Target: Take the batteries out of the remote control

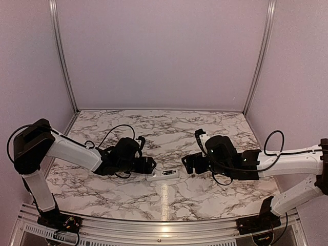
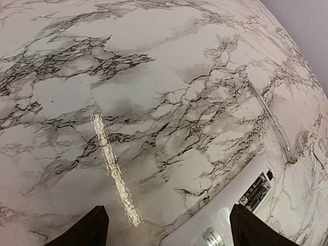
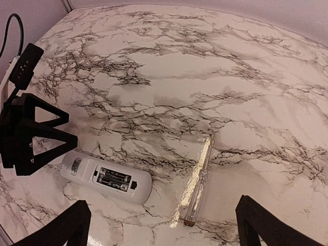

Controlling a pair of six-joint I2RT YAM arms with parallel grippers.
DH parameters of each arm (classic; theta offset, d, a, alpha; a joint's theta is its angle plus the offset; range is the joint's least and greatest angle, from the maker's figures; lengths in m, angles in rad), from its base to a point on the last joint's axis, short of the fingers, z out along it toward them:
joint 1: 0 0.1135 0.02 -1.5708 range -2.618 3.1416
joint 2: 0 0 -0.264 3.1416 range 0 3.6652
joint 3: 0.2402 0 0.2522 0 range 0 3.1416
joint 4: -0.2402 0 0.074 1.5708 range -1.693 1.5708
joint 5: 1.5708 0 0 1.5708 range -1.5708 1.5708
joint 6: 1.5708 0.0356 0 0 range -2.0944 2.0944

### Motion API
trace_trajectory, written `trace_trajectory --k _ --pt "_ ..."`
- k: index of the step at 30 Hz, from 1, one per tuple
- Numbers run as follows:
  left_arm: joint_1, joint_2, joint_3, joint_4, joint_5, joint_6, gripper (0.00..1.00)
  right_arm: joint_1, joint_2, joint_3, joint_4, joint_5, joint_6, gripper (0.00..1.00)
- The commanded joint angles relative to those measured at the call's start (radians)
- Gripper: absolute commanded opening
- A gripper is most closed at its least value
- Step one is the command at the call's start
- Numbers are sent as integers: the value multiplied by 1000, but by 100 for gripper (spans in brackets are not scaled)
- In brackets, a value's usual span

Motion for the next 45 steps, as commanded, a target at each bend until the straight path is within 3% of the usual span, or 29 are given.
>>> trace_trajectory --k 1,7,14,25,33,45 --pt "13 -124 29 -100 -136 65 88 4 30 8 -46 10 18 97" --pt "39 -336 -37 -107 -302 105 99 4 60 7 -73 21 17 98" --pt "108 -479 -185 -15 -439 100 99 4 116 33 -173 55 45 98" --pt "151 -457 -250 106 -263 81 97 -16 211 107 -266 43 93 98" --pt "151 -441 -291 196 -140 39 93 -37 269 139 -273 12 105 91" --pt "151 -539 -342 216 -155 43 92 -54 370 150 -200 -31 64 64"
